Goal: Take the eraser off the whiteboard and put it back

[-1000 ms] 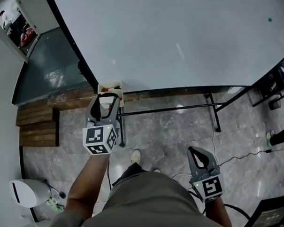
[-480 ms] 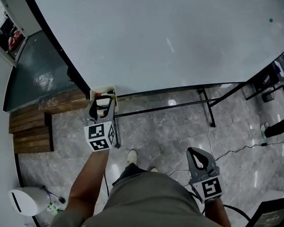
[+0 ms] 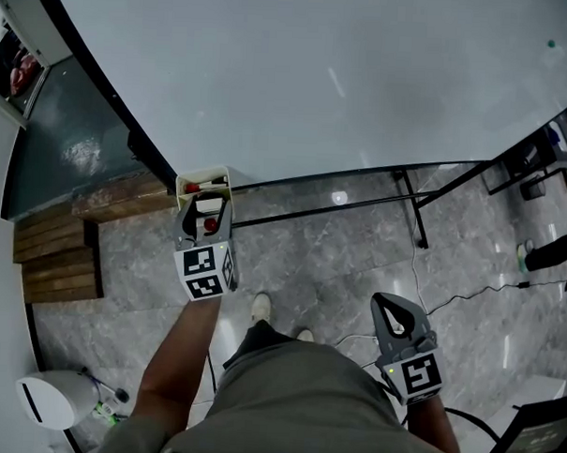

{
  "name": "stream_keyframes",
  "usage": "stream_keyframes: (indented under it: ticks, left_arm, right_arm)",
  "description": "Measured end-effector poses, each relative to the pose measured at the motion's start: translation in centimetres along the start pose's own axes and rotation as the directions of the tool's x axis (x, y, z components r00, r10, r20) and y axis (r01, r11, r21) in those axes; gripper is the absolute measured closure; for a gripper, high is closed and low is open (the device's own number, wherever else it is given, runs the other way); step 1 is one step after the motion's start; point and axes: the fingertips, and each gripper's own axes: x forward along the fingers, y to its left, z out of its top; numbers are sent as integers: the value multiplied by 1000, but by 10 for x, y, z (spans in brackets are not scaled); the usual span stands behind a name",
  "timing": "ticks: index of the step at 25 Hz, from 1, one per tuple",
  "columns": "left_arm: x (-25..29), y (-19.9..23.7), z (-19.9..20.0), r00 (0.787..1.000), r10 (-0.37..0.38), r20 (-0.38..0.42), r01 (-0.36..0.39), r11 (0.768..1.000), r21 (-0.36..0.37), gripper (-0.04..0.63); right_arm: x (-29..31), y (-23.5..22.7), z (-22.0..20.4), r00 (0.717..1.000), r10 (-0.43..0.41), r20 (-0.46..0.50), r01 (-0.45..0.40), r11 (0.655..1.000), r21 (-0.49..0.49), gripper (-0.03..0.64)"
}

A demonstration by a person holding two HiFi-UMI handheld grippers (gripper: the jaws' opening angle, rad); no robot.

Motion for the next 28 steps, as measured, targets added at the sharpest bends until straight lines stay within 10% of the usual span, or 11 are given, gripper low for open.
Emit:
stream_keyframes:
  ticks: [28]
  left_arm:
    - [-8,-4,-8,999,45,-16,-45,999,9,281]
  right_arm:
    - [-6,-7,-10,999,37,9,-37,999,7,614]
